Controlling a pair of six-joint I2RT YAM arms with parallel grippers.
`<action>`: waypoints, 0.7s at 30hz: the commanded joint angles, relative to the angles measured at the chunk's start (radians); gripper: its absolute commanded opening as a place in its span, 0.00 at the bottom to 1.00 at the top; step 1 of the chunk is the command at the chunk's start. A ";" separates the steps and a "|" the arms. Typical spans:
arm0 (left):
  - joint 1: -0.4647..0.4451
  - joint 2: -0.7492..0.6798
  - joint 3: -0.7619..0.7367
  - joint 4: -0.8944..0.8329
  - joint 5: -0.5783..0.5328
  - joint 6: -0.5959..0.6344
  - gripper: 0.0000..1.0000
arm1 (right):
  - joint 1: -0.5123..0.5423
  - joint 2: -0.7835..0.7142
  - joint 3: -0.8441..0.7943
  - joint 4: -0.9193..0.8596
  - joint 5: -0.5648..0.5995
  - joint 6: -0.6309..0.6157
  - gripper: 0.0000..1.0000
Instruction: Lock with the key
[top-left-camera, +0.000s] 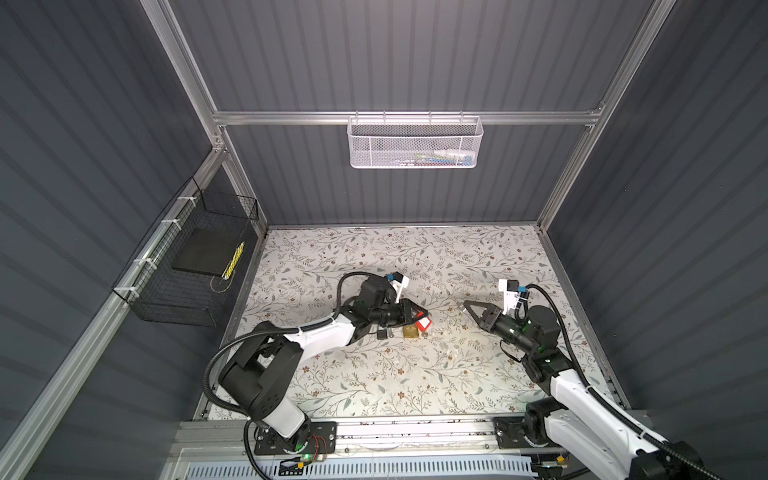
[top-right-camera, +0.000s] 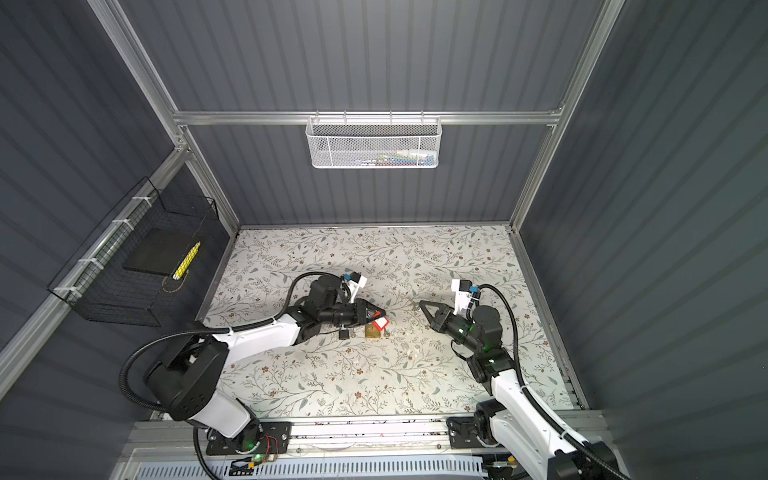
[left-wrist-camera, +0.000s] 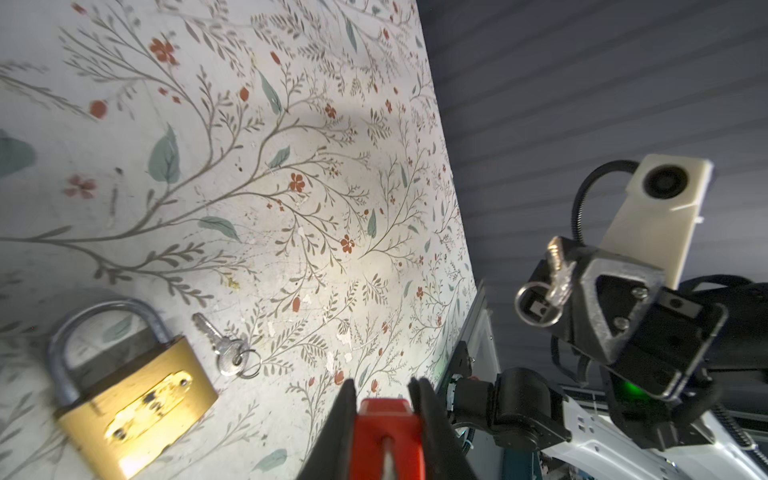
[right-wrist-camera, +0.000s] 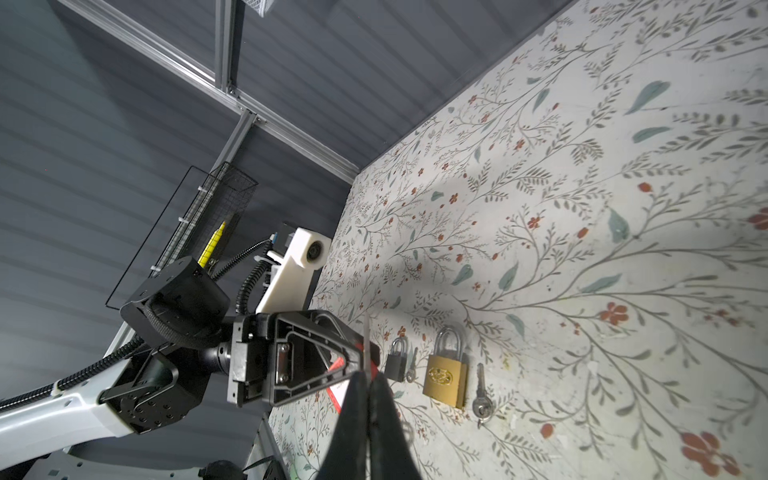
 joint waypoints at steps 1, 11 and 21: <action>-0.014 0.072 0.095 -0.046 0.031 0.058 0.00 | -0.034 -0.013 -0.009 -0.023 -0.039 -0.024 0.00; -0.085 0.313 0.342 -0.256 0.023 0.146 0.00 | -0.124 -0.012 -0.009 -0.020 -0.116 -0.023 0.00; -0.111 0.421 0.442 -0.384 -0.036 0.185 0.00 | -0.178 -0.019 -0.008 -0.041 -0.167 -0.032 0.00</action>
